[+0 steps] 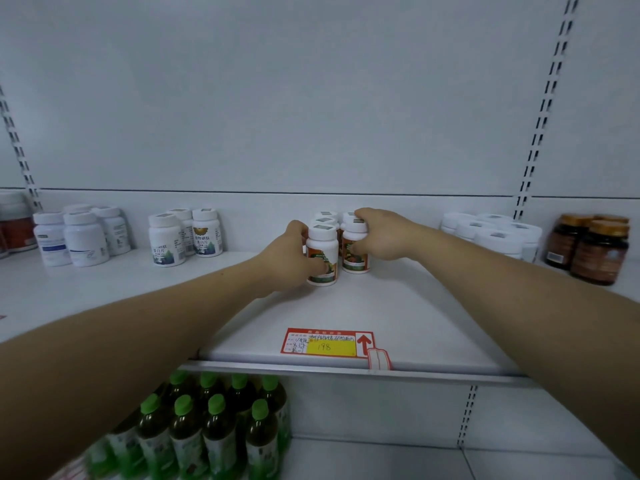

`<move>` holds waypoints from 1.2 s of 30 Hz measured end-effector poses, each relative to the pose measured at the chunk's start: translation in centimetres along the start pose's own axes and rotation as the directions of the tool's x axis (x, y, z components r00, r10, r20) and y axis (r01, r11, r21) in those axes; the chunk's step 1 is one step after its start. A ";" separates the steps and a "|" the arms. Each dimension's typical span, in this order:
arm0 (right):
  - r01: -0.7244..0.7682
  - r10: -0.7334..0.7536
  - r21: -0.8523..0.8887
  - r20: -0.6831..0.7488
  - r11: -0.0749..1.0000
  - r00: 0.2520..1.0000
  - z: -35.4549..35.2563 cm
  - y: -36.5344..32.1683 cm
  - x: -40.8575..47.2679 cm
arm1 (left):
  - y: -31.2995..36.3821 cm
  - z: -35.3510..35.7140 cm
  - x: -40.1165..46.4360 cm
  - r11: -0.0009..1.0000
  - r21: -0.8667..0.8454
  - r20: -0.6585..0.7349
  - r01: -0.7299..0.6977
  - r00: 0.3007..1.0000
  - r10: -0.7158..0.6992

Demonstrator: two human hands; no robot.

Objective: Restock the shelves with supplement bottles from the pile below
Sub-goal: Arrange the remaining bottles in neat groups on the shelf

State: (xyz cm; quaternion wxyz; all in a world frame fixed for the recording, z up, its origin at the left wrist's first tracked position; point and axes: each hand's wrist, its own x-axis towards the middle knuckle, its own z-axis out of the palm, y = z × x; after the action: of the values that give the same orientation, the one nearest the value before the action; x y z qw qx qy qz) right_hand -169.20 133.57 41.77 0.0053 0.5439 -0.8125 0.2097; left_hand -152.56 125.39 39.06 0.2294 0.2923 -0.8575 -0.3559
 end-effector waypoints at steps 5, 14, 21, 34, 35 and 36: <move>0.012 -0.012 0.024 -0.002 1.000 1.000 0.3 0.0 -0.1 | 0.3 0.4 -0.1 1.000 -0.012 0.012 -0.007 1.000 0.007; 0.035 -0.035 -0.007 -0.024 0.999 0.999 0.4 0.2 -0.5 | 0.1 0.7 0.0 1.000 0.006 -0.011 -0.023 1.000 0.023; 0.001 -0.001 0.048 -0.007 0.999 1.000 0.4 0.2 -0.4 | 0.5 -0.2 0.9 0.988 -0.152 0.160 -0.035 0.985 0.059; -0.005 0.004 0.045 0.024 0.999 1.000 0.4 0.8 0.4 | 0.2 0.0 2.9 0.977 -0.179 0.373 -0.117 0.911 0.178; 0.000 0.000 0.037 0.025 0.999 1.000 0.4 0.8 0.4 | 0.1 0.0 2.9 0.978 -0.173 0.364 -0.117 0.915 0.174; 0.004 -0.004 0.029 0.026 1.000 1.000 0.4 0.8 0.5 | 0.1 0.0 3.0 0.979 -0.169 0.353 -0.114 0.920 0.168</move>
State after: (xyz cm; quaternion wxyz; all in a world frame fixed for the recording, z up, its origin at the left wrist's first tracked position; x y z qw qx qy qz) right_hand -170.02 133.28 41.22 -0.0129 0.5482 -0.8082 0.2145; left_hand -154.79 123.46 39.64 0.1115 0.1410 -0.8759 -0.4478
